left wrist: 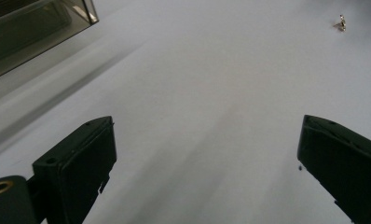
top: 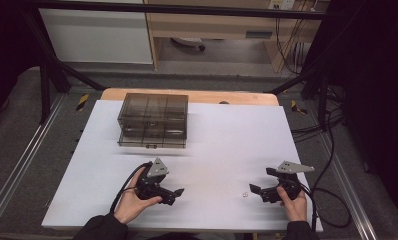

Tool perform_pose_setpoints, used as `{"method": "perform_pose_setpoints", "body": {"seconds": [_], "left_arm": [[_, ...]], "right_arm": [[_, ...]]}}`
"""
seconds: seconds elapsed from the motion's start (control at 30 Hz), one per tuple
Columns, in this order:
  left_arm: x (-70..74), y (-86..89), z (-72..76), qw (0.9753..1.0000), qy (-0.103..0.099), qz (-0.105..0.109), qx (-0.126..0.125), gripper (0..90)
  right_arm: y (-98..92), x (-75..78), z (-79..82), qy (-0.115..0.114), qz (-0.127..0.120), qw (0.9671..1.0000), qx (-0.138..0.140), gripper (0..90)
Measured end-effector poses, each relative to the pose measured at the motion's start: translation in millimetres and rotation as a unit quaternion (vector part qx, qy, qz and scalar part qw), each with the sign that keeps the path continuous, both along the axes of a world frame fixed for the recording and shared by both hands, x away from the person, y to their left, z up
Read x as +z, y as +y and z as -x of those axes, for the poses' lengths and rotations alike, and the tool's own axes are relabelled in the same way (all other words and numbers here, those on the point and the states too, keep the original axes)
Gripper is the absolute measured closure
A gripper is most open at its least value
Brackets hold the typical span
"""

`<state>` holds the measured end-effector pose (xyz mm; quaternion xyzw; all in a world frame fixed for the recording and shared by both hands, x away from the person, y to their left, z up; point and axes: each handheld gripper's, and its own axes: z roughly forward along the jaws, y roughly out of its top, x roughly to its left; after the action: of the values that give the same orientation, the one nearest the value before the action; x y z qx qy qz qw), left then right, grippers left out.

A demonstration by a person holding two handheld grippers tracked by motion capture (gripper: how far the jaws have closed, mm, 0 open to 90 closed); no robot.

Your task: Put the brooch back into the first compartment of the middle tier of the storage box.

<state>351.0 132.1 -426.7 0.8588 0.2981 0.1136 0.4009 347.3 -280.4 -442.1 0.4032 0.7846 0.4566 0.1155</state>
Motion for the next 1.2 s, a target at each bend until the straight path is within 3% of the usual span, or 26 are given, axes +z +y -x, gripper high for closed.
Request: {"method": "perform_pose_setpoints", "body": {"seconds": [0.83,1.2], "left_arm": [[2.7,-68.2,-1.4,0.9987,0.008,-0.006,-0.05,4.4],[-0.3,-99.2,-1.5,0.9981,0.016,-0.009,-0.059,5.4]], "right_arm": [[0.2,-0.6,-0.6,-0.001,0.002,1.0,-0.003,1.2],[0.4,-0.9,-1.0,0.0,0.002,1.0,-0.004,1.2]]}}
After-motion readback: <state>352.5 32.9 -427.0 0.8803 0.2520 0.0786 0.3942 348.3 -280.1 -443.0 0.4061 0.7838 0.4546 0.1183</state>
